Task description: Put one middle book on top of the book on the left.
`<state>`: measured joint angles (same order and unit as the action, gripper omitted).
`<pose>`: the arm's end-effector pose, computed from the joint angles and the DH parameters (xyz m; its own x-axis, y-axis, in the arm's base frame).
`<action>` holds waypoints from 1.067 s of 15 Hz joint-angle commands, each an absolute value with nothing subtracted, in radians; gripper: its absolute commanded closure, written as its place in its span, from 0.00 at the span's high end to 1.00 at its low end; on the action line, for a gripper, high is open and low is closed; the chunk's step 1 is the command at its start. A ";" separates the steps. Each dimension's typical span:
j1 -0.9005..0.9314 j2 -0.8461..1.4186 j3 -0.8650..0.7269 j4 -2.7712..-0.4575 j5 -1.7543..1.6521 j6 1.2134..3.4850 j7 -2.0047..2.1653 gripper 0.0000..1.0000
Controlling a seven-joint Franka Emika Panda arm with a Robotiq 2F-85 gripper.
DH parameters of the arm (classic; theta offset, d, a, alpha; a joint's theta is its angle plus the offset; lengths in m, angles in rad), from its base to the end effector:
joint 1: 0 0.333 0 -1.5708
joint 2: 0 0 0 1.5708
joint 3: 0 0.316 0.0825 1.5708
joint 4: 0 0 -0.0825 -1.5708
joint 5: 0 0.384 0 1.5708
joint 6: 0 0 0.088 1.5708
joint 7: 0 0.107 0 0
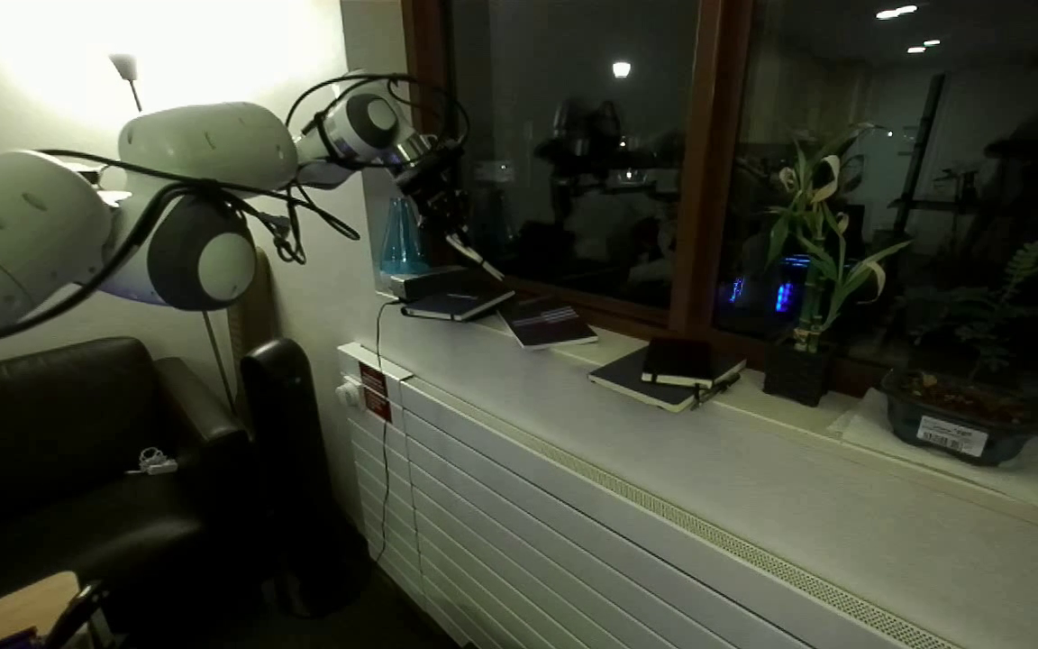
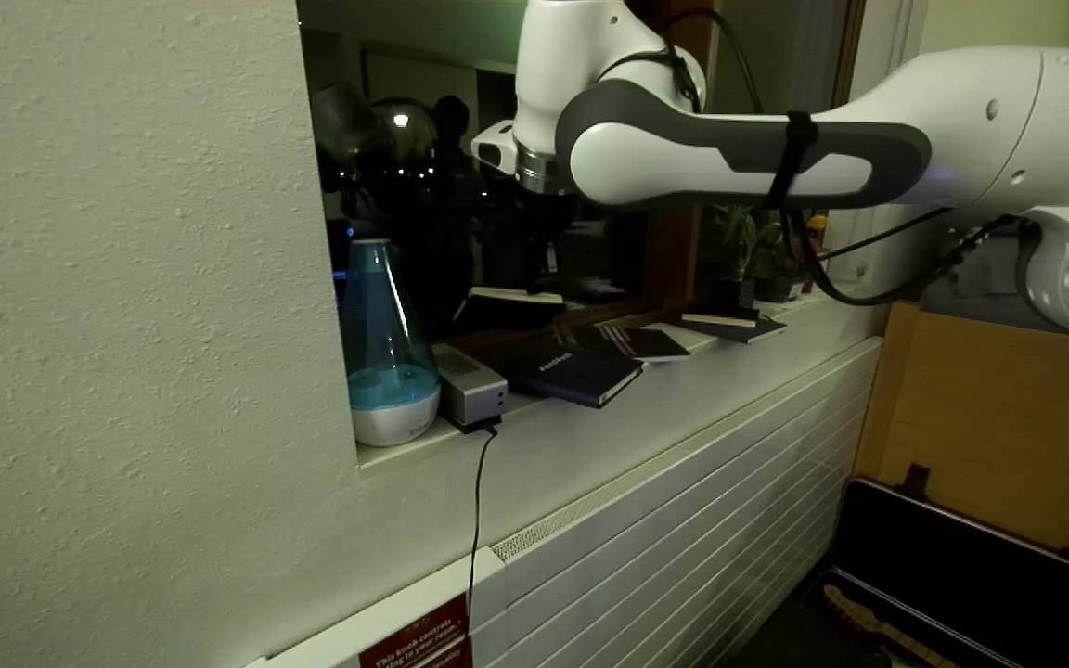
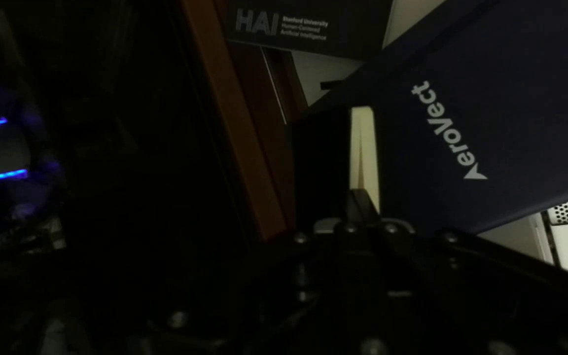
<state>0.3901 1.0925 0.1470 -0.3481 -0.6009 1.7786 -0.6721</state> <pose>0.7516 0.2947 0.4761 0.4351 0.8997 -0.0345 0.7626 -0.3478 0.5454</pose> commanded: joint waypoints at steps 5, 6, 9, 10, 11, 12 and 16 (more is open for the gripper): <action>0.370 1.134 0.139 -0.349 -0.617 1.809 -0.757 0.00; 0.367 1.139 0.135 -0.349 -0.618 1.810 -0.756 0.00; 0.364 1.150 0.130 -0.349 -0.616 1.804 -0.758 0.00; 0.364 1.153 0.128 -0.349 -0.616 1.804 -0.760 0.00; 0.365 1.155 0.127 -0.349 -0.616 1.803 -0.761 0.00; 0.366 1.156 0.127 -0.349 -0.616 1.803 -0.764 0.00; 0.377 1.152 0.126 -0.349 -0.621 1.810 -0.773 0.00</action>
<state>0.3717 1.1561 0.1281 -0.3488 -0.6047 1.7825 -0.7249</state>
